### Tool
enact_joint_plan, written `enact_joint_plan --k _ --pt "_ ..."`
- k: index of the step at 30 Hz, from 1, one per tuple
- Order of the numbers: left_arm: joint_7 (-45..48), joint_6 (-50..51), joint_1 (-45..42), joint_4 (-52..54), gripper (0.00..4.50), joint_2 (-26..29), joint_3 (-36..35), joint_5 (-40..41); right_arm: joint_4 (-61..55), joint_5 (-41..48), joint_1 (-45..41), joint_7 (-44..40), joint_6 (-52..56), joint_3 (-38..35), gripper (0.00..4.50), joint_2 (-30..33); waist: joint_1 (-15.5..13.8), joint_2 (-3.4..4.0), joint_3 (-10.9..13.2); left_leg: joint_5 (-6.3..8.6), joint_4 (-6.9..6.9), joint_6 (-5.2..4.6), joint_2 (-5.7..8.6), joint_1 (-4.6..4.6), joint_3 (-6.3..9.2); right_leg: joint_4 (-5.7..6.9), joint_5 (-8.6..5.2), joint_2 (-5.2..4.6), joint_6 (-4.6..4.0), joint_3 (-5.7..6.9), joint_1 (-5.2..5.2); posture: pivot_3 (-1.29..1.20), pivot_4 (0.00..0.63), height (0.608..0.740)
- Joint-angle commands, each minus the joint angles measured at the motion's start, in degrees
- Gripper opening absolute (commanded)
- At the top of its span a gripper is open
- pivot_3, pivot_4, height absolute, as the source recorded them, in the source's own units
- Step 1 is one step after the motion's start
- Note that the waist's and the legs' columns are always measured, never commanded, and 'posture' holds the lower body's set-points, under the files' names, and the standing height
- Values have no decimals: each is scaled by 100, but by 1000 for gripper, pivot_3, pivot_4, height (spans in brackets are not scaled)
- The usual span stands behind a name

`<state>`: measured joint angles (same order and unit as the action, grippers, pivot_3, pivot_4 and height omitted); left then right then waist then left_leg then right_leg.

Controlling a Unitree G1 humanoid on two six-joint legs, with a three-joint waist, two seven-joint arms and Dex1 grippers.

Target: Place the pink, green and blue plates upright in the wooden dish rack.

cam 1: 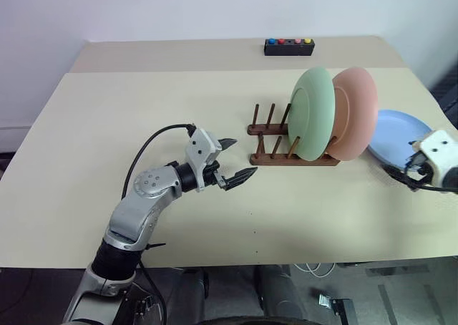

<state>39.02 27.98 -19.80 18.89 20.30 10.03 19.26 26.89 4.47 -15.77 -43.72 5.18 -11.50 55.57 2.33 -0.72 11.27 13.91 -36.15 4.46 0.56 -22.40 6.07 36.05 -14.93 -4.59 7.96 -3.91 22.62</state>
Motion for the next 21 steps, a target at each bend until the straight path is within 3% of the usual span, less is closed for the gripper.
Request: enact_joint_plan --k 1,3,6,13,21 --pt "-59 -42 -11 255 4500 24 -62 16 450 -215 -319 74 -262 141 4447 -27 -19 0 0 0 0 0 1 -1 1 0 0 0 0 0 0 0 150 734" --pt "-88 -34 -4 268 4500 31 -60 19 632 -245 -428 52 -298 234 4447 -75 -23 0 0 0 0 0 1 -2 1 0 0 0 1 0 0 0 150 734" --pt "-143 18 36 321 4500 55 -93 40 739 -223 -504 5 -306 284 3653 -145 -12 0 0 0 -1 0 1 0 2 0 0 0 1 0 -1 0 150 734" --pt "-191 15 42 348 4500 93 -74 41 608 -225 -427 168 -288 241 137 -181 -6 0 0 0 -2 0 1 1 2 2 1 0 1 0 -3 0 150 734" --pt "-169 -2 11 311 4500 108 -48 41 39 -475 -341 1033 -359 5 29 -86 -8 1 -1 0 -2 0 1 1 3 3 1 0 2 0 -2 0 150 734"
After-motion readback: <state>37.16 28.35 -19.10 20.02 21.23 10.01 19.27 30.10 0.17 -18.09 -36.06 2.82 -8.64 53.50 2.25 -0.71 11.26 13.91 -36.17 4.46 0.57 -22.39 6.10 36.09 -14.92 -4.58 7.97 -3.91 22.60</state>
